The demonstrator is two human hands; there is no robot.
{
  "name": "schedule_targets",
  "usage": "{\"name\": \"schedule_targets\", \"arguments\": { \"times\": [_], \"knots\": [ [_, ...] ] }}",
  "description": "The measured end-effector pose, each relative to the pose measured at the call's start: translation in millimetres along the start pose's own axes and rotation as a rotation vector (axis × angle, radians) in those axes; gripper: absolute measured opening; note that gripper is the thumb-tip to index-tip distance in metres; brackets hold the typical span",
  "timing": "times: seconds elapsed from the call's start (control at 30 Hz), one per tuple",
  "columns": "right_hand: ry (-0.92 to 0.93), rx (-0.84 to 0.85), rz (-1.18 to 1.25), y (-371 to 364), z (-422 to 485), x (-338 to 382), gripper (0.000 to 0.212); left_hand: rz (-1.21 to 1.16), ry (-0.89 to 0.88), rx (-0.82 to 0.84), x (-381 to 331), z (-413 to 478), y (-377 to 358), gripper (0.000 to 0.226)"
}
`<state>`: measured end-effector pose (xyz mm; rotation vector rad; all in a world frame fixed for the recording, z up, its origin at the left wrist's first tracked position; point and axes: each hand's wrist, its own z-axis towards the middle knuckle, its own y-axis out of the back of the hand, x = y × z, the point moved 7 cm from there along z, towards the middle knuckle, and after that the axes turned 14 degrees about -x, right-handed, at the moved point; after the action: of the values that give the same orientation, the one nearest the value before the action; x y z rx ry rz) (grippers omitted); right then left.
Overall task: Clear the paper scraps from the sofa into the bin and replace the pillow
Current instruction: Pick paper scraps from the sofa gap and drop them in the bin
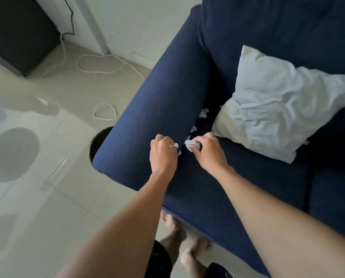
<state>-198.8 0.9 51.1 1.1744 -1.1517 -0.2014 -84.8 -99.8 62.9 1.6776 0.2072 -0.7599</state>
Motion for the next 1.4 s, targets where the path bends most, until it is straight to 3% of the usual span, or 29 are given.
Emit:
{"name": "schedule_targets", "arguments": {
  "times": [0.23, 0.4, 0.53, 0.93, 1.1, 1.13, 1.2, 1.27, 1.33, 1.4],
  "knots": [
    [0.027, 0.008, 0.038, 7.8, 53.9, 62.5, 0.017, -0.125, 0.130, 0.012, -7.7, 62.8, 36.0, 0.037],
    [-0.010, 0.040, 0.067, -30.1, 91.1, 100.1, 0.020, -0.221, 0.226, 0.022, 21.6, 119.1, 43.3, 0.013],
    [0.009, 0.089, 0.094, -77.4, 116.0, 147.9, 0.025, -0.243, 0.294, -0.037, 60.2, 160.5, 70.0, 0.015],
    [0.108, 0.337, 0.082, -226.4, 143.6, 254.5, 0.009, -0.116, 0.658, -0.192, 218.1, 234.7, 111.4, 0.024],
    [0.053, 0.321, 0.073, -230.5, 146.9, 246.4, 0.009, -0.151, 0.659, -0.085, 212.7, 235.3, 104.5, 0.021],
    [0.039, 0.355, 0.062, -228.9, 144.8, 244.9, 0.012, -0.155, 0.666, -0.054, 211.8, 235.6, 101.4, 0.015],
    [0.042, 0.567, -0.016, -302.6, 132.6, 277.5, 0.022, -0.105, 0.814, -0.024, 285.3, 248.5, 104.3, 0.027],
    [0.012, 0.673, -0.095, -297.6, 125.5, 276.4, 0.036, -0.057, 0.779, 0.056, 285.8, 246.7, 97.9, 0.027],
    [0.012, 0.681, -0.120, -299.0, 128.4, 272.5, 0.043, -0.073, 0.767, 0.124, 284.8, 246.1, 92.2, 0.025],
    [0.017, 0.675, -0.123, -297.1, 127.9, 269.8, 0.046, -0.059, 0.763, 0.155, 285.6, 245.2, 89.6, 0.041]
  ]
}}
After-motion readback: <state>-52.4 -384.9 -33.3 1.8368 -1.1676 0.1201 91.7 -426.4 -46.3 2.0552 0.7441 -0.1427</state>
